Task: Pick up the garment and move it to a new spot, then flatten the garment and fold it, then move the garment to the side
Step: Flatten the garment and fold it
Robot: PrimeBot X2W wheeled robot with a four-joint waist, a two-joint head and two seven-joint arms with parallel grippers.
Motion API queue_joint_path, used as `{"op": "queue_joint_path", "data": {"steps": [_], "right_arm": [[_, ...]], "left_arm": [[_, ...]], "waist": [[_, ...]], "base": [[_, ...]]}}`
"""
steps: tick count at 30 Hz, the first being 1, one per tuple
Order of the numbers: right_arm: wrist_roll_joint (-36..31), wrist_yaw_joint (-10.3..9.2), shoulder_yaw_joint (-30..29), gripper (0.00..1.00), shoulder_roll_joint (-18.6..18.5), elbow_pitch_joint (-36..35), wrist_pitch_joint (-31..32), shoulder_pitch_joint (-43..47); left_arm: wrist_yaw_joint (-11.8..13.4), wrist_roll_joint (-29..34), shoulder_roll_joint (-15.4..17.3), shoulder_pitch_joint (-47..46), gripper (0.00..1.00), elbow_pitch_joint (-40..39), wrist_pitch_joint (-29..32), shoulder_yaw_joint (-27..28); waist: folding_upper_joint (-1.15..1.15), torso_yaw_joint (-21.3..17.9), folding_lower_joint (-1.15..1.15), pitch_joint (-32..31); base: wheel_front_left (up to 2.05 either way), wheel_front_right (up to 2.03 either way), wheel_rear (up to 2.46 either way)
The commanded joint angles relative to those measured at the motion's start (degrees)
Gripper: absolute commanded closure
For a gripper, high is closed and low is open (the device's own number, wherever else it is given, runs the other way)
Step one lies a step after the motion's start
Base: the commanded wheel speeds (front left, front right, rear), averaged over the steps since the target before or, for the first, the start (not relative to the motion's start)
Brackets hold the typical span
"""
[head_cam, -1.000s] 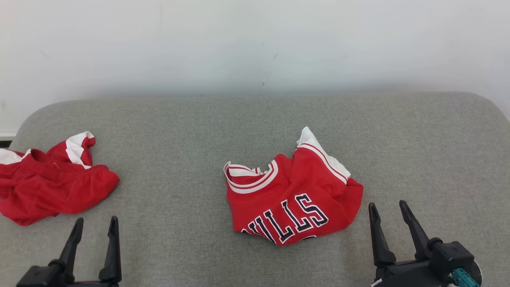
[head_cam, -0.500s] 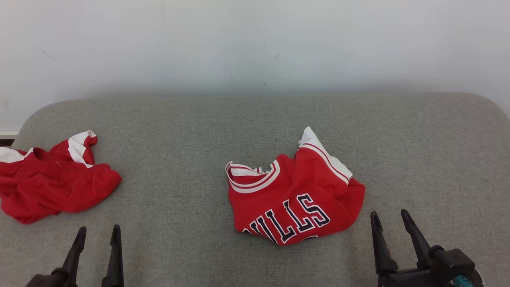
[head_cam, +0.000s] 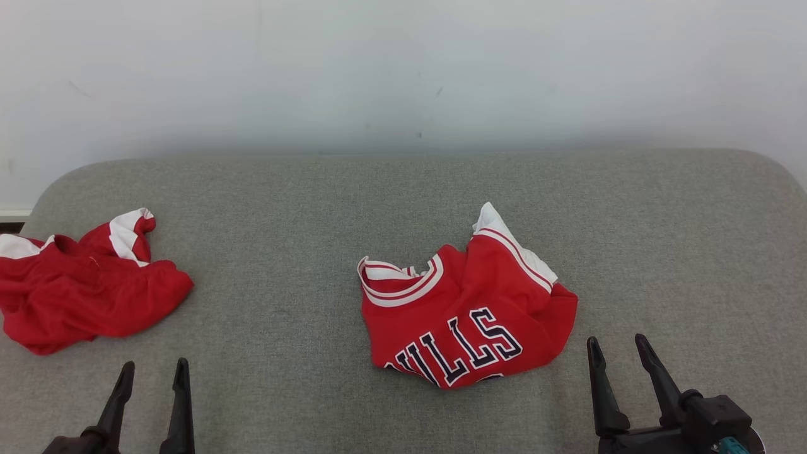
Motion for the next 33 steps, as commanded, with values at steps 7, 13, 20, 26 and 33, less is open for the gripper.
{"op": "queue_joint_path", "data": {"steps": [7,13,20,26,33], "right_arm": [[0.0,0.18,0.1,0.00,-0.1,0.2,0.0,0.3],[0.0,0.18,0.2,0.00,-0.1,0.3,0.1,0.3],[0.1,0.18,0.3,0.00,-0.1,0.4,0.1,0.5],[0.2,0.18,0.5,0.00,-0.1,0.4,0.1,0.4],[0.3,0.19,0.8,0.00,-0.1,0.6,0.1,-0.6]], "left_arm": [[-0.6,1.2,-0.7,-0.1,0.00,0.5,0.0,0.9],[-1.0,1.6,-1.0,-0.1,0.00,0.8,0.0,1.4],[-1.4,2.2,-1.3,-0.1,0.00,0.9,0.0,1.7],[-1.7,2.2,-1.4,-0.5,0.00,1.2,0.0,2.0],[-2.0,1.3,-0.2,-4.9,0.00,1.6,0.0,1.4]], "waist": [[0.00,0.1,0.00,-0.2],[0.00,0.1,0.00,-0.3],[0.00,-0.1,0.00,-0.4],[0.00,-0.4,0.00,-0.3],[0.00,-1.4,0.00,0.6]], "base": [[0.00,0.00,0.00],[0.00,0.00,0.00],[0.00,0.00,0.00],[0.00,0.00,0.00],[0.00,0.00,0.00]]}}
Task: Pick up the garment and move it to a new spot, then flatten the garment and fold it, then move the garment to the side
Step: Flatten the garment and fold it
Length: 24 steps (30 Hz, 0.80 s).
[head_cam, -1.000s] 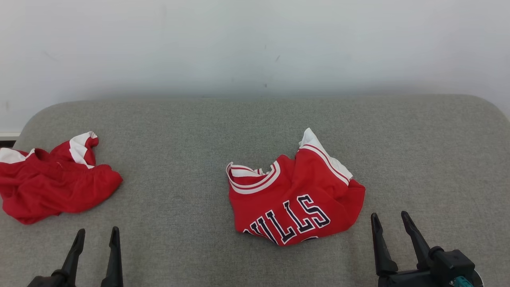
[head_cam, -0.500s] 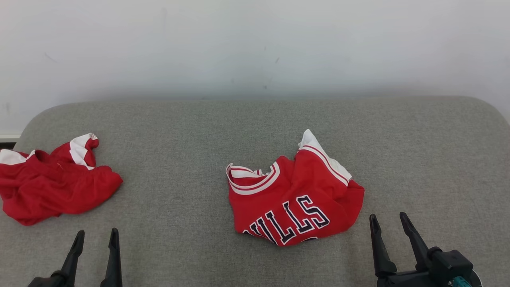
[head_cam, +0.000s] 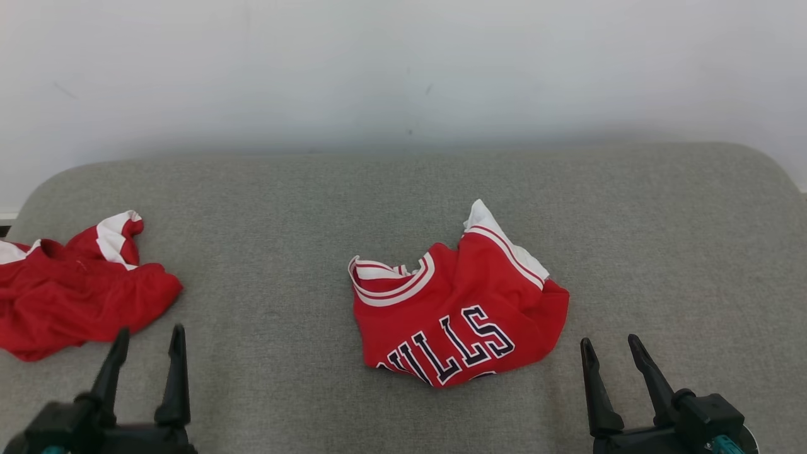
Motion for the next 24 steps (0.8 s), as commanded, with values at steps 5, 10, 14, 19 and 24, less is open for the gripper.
{"op": "queue_joint_path", "data": {"steps": [5,10,14,19,24], "right_arm": [[0.7,0.18,0.7,0.00,-0.1,0.5,-0.5,-1.5],[1.3,0.18,1.1,0.00,-0.1,1.0,-0.9,-3.0],[2.4,0.19,1.4,0.00,-0.1,1.5,-1.3,-4.5],[3.7,0.18,2.0,0.00,-0.1,1.9,-1.6,-6.1],[5.6,0.18,2.2,0.00,-0.1,0.9,-1.6,-7.0]], "left_arm": [[-0.4,-1.0,3.3,-7.6,0.00,0.9,0.2,-2.2],[-0.4,-3.7,8.1,-16.7,0.00,2.0,2.3,-6.9],[-0.4,-7.6,12.4,-24.6,0.00,2.3,4.5,-12.1],[-0.4,-12.0,16.9,-33.9,0.00,3.3,8.2,-18.8],[-0.4,-16.9,19.7,-41.9,0.00,5.5,11.8,-26.6]], "waist": [[0.00,-2.5,0.00,2.1],[0.00,-5.8,0.00,5.0],[0.00,-9.0,0.00,7.7],[0.00,-12.8,0.00,10.9],[0.00,-16.2,0.00,13.5]], "base": [[0.00,0.00,0.00],[0.00,0.00,0.00],[0.00,0.00,0.00],[0.00,0.00,0.00],[0.00,0.00,0.00]]}}
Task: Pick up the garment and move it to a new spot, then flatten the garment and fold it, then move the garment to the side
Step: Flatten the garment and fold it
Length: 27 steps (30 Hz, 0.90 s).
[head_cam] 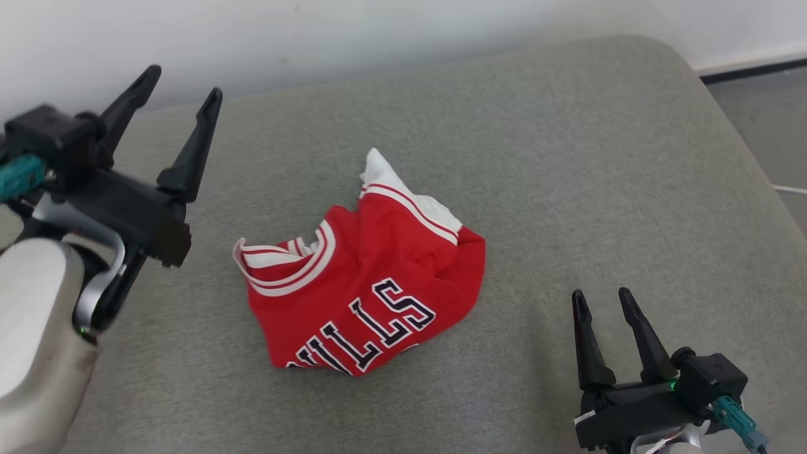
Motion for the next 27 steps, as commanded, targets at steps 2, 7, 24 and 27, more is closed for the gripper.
{"op": "queue_joint_path", "data": {"steps": [2,7,24,27], "right_arm": [[0.9,0.18,0.2,0.00,-0.1,-0.4,-0.2,-0.7],[2.3,0.19,0.9,0.00,-0.1,-1.1,-0.2,-1.5],[5.0,0.18,2.5,0.00,-0.1,-1.6,-0.2,-2.2],[5.1,0.18,2.5,0.00,-0.1,-1.6,-0.2,-2.1]], "left_arm": [[0.1,-2.1,0.9,-2.8,0.00,1.1,1.0,-2.3],[0.1,-6.8,1.7,-8.5,0.00,4.0,4.3,-9.9],[0.1,-23.4,4.2,-14.8,0.00,13.4,13.1,-31.2],[0.1,-24.3,4.3,-14.7,0.00,15.8,13.0,-33.0]], "waist": [[-0.01,-4.7,-0.02,4.4],[-0.01,-7.4,-0.02,6.3],[-0.01,-12.9,-0.02,8.4],[-0.01,-13.5,-0.02,8.6]], "base": [[0.00,0.00,0.00],[0.00,0.00,0.00],[0.00,0.00,0.00],[0.00,0.00,0.00]]}}
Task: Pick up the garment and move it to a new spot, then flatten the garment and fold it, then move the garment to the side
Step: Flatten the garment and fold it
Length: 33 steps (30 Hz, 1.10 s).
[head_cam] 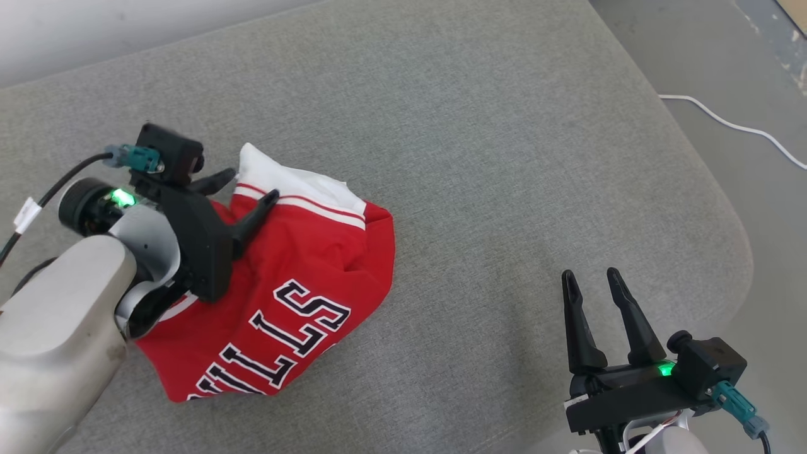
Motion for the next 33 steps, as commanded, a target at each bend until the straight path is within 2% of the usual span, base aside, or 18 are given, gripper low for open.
{"op": "queue_joint_path", "data": {"steps": [1,3,4,5,15,23,33], "right_arm": [[0.2,0.18,0.0,0.00,-0.1,-0.1,0.0,0.3],[0.1,0.18,-0.1,0.00,-0.1,-0.3,0.0,0.3],[0.1,0.18,-0.2,0.00,-0.1,-0.3,0.0,0.4],[0.0,0.18,-0.3,0.00,-0.1,-0.3,0.0,0.4],[-1.9,0.18,-0.9,0.00,-0.1,0.2,0.0,0.9],[-3.5,0.18,-1.4,0.00,-0.1,1.0,0.0,1.2],[-5.2,0.18,-2.7,0.00,-0.1,2.0,0.0,1.8]], "left_arm": [[0.1,-0.7,0.0,0.0,0.00,0.6,0.1,-0.6],[0.1,-2.9,-0.4,0.4,0.00,1.3,0.4,-1.3],[0.1,-3.3,-0.4,0.3,0.24,1.4,0.4,-1.7],[0.1,-3.6,-0.3,-0.1,1.00,1.6,0.1,-2.2],[0.1,-2.0,-0.2,-5.3,1.00,4.5,-9.1,-4.8],[0.1,-2.5,0.8,-9.6,1.00,7.0,-15.4,-3.6],[0.4,-0.3,3.3,-13.1,1.00,6.9,-22.0,-1.8]], "waist": [[-0.01,-0.4,0.00,0.3],[-0.01,-0.6,0.00,0.3],[-0.01,-0.6,0.00,0.3],[-0.01,-0.5,0.00,0.3],[-0.01,2.5,0.00,-2.0],[-0.01,6.2,0.00,-4.2],[-0.01,11.9,0.00,-6.5]], "base": [[0.00,0.00,0.00],[0.00,0.00,0.00],[0.00,0.00,0.00],[0.00,0.00,0.00],[0.00,0.00,0.00],[0.00,0.00,0.00],[0.00,0.00,0.00]]}}
